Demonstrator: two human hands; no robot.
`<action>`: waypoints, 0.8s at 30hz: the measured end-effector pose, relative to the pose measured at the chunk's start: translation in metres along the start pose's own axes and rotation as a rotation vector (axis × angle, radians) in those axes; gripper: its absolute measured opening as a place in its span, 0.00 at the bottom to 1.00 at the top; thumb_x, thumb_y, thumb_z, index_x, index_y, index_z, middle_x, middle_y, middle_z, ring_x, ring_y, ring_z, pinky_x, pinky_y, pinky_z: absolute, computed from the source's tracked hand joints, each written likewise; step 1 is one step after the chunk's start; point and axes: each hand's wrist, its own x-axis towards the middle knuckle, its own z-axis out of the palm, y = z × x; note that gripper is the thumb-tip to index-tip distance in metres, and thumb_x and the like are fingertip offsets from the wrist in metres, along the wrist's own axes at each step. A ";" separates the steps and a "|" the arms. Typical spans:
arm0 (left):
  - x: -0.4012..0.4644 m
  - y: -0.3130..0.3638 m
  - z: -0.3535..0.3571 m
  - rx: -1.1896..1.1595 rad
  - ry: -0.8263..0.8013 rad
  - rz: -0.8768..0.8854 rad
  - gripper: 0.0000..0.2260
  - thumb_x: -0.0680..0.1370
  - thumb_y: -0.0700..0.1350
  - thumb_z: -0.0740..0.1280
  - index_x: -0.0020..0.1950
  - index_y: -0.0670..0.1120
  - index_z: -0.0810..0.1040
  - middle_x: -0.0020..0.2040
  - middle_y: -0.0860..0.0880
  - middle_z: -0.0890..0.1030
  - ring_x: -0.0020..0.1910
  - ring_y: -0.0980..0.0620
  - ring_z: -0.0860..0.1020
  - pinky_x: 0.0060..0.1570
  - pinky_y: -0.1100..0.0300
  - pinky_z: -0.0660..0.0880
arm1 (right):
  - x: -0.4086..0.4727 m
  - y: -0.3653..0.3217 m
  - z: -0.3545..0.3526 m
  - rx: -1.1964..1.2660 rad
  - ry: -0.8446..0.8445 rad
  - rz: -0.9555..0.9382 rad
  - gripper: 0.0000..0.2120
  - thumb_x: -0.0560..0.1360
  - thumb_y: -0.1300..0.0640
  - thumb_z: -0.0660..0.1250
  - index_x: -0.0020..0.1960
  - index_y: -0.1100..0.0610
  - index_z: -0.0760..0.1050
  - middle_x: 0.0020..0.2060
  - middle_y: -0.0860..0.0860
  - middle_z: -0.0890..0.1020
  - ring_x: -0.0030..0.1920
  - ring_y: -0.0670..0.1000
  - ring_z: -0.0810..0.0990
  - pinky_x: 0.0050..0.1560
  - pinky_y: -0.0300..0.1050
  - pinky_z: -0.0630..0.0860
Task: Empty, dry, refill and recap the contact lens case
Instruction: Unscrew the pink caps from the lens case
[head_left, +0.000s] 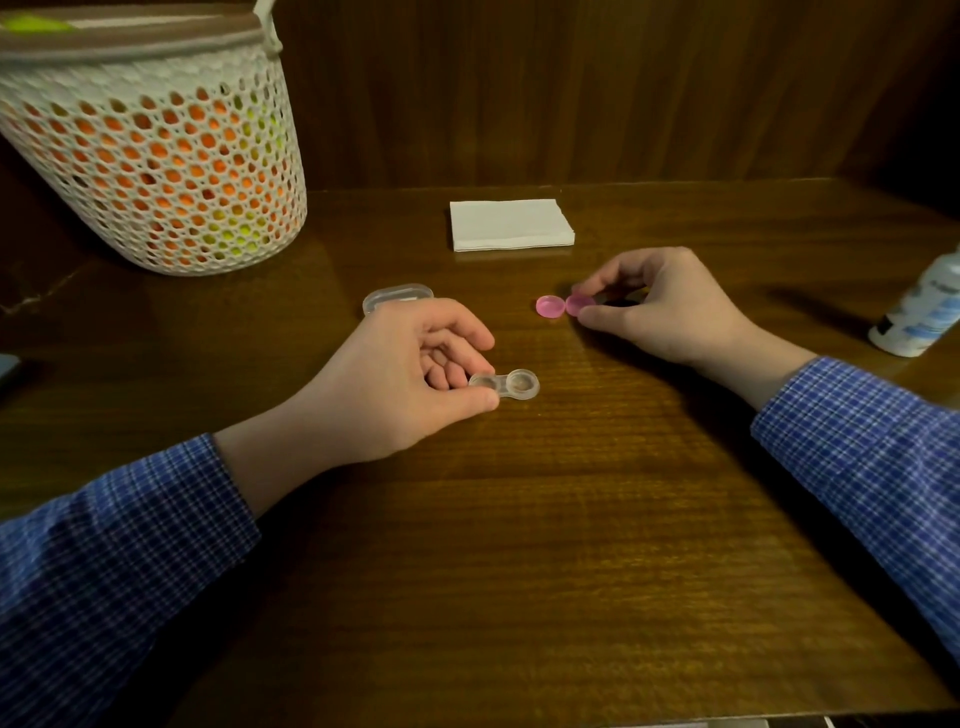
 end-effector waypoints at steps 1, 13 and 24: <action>0.000 0.000 0.000 0.001 -0.002 0.001 0.17 0.72 0.44 0.80 0.58 0.51 0.81 0.48 0.57 0.86 0.43 0.53 0.85 0.40 0.64 0.82 | 0.000 0.001 0.000 0.007 0.000 -0.004 0.06 0.74 0.54 0.78 0.50 0.48 0.84 0.49 0.42 0.84 0.53 0.41 0.80 0.49 0.34 0.72; 0.000 -0.001 0.001 0.012 -0.002 0.016 0.21 0.72 0.44 0.80 0.63 0.51 0.79 0.48 0.56 0.86 0.44 0.55 0.85 0.42 0.63 0.81 | -0.034 -0.030 0.007 0.020 -0.172 -0.299 0.24 0.69 0.43 0.77 0.61 0.49 0.79 0.52 0.42 0.85 0.53 0.41 0.83 0.52 0.35 0.80; 0.000 -0.002 0.003 0.024 0.018 0.011 0.22 0.72 0.44 0.80 0.64 0.51 0.79 0.47 0.55 0.86 0.44 0.54 0.84 0.42 0.64 0.81 | -0.045 -0.041 0.024 -0.010 -0.258 -0.351 0.24 0.70 0.53 0.79 0.63 0.48 0.77 0.46 0.42 0.86 0.50 0.41 0.84 0.55 0.35 0.80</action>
